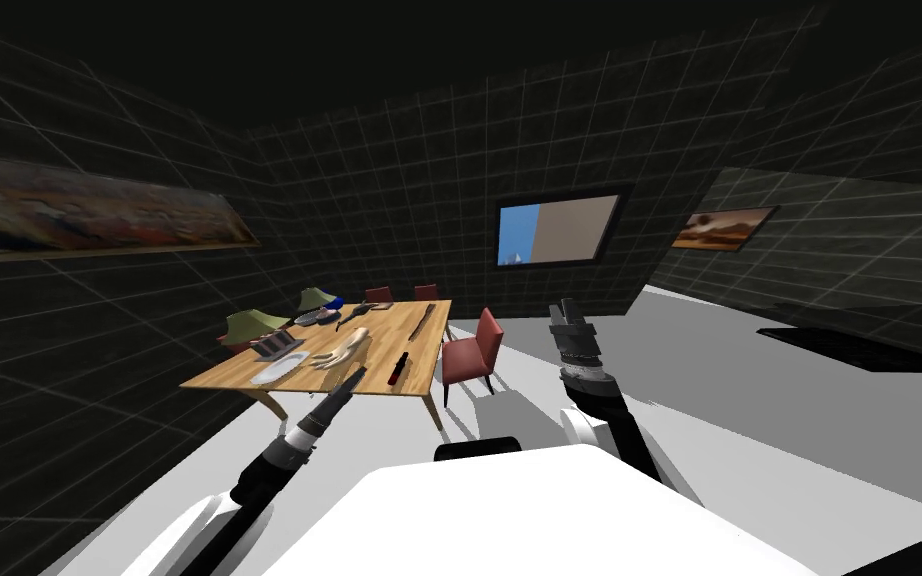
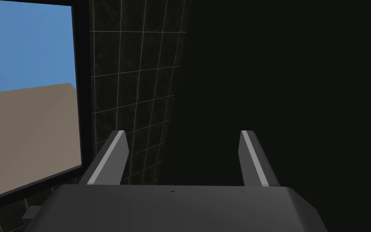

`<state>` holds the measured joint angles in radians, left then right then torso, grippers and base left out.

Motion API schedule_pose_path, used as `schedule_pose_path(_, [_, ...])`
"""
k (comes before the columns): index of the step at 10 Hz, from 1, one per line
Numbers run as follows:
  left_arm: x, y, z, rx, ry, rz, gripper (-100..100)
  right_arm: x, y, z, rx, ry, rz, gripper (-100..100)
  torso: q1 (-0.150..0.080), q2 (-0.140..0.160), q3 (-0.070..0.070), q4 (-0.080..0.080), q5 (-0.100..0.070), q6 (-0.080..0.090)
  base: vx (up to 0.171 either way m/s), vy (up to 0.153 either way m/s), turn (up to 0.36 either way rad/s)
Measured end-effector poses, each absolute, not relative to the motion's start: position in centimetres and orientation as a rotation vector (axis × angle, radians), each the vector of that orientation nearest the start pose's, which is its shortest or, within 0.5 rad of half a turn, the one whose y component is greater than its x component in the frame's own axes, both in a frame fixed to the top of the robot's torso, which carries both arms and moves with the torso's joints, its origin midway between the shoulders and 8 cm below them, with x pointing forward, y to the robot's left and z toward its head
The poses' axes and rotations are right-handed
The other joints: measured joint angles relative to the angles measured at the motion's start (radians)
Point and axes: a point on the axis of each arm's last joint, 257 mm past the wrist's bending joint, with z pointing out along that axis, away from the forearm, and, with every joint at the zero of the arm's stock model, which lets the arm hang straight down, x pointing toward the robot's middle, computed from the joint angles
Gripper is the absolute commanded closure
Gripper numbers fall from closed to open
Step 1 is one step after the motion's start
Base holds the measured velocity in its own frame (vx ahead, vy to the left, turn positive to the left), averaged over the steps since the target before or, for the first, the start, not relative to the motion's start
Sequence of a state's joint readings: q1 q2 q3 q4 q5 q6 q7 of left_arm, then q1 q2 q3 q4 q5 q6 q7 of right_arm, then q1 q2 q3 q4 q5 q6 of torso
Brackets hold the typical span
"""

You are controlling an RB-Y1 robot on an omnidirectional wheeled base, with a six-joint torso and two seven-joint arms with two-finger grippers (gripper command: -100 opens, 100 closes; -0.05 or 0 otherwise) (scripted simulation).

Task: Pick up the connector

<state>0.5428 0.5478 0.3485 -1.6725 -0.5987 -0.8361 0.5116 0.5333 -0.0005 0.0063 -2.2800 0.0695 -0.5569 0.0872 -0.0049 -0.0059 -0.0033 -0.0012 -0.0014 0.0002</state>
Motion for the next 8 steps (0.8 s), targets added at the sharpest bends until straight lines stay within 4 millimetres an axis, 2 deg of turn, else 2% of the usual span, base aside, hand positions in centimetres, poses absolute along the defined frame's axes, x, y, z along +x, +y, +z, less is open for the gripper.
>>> schedule_pose_path(5, [32.8,44.6,-24.3,-0.422,1.743,-0.810,-100,33.4,-27.0,2.4,0.558,0.656,1.180,0,0.000,-0.001,-0.001,-0.001,0.000,0.000,0.113,-0.079,-0.070])
schedule_pose_path(8, [31.0,48.0,-28.4,-0.453,1.886,-0.688,-100,33.4,-27.0,2.4,0.558,0.656,1.180,0,0.001,-0.006,-0.003,-0.001,0.000,0.000,0.175,-0.054,-0.094])
